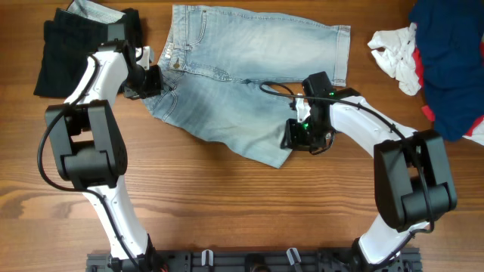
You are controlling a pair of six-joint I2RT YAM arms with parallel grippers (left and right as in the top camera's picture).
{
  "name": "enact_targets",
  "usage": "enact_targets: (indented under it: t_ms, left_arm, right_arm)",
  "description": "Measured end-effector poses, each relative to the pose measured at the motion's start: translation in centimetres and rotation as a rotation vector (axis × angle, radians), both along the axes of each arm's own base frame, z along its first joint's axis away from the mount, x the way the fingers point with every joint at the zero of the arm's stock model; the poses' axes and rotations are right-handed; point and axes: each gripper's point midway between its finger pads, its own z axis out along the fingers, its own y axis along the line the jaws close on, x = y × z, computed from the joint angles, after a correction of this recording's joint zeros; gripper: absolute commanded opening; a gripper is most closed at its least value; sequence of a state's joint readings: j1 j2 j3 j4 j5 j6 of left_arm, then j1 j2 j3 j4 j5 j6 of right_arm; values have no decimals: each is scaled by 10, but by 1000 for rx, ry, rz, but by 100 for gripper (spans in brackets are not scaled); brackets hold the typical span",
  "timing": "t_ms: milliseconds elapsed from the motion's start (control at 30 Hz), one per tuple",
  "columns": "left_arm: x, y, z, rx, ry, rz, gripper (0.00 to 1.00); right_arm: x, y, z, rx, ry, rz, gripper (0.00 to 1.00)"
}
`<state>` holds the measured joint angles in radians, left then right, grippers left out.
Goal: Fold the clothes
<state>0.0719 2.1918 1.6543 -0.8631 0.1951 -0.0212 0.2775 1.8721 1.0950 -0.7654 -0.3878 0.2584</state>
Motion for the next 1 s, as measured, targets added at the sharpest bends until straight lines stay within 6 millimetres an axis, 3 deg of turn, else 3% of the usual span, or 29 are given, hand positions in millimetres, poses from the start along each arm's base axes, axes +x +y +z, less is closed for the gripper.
enact_targets:
  t_ms: [167, 267, 367, 500, 600, 800, 900, 1000]
  left_arm:
    - [0, 0, 0, -3, 1, 0, 4]
    - [-1, -2, 0, -9, 5, -3, 4]
    - [-1, -4, 0, -12, 4, -7, 4]
    - [-1, -5, 0, -12, 4, -7, 4]
    - [-1, -4, 0, -12, 4, -7, 4]
    - [-1, -4, 0, -12, 3, -7, 4]
    - [-1, -4, 0, -12, 3, -7, 4]
    - [-1, -4, 0, -11, 3, -7, 4]
  right_arm:
    - [-7, -11, 0, -61, 21, -4, 4]
    - [-7, -18, 14, -87, 16, 11, 4]
    - [8, -20, 47, -95, -44, 42, 4]
    - [42, -11, 98, -97, -198, 93, 4]
    - [55, 3, 115, -105, -284, 141, 4]
    - [55, 28, 104, -117, -292, 215, 4]
    - [66, 35, 88, -114, -300, 214, 4]
    - [74, 42, 90, -98, -339, 225, 4]
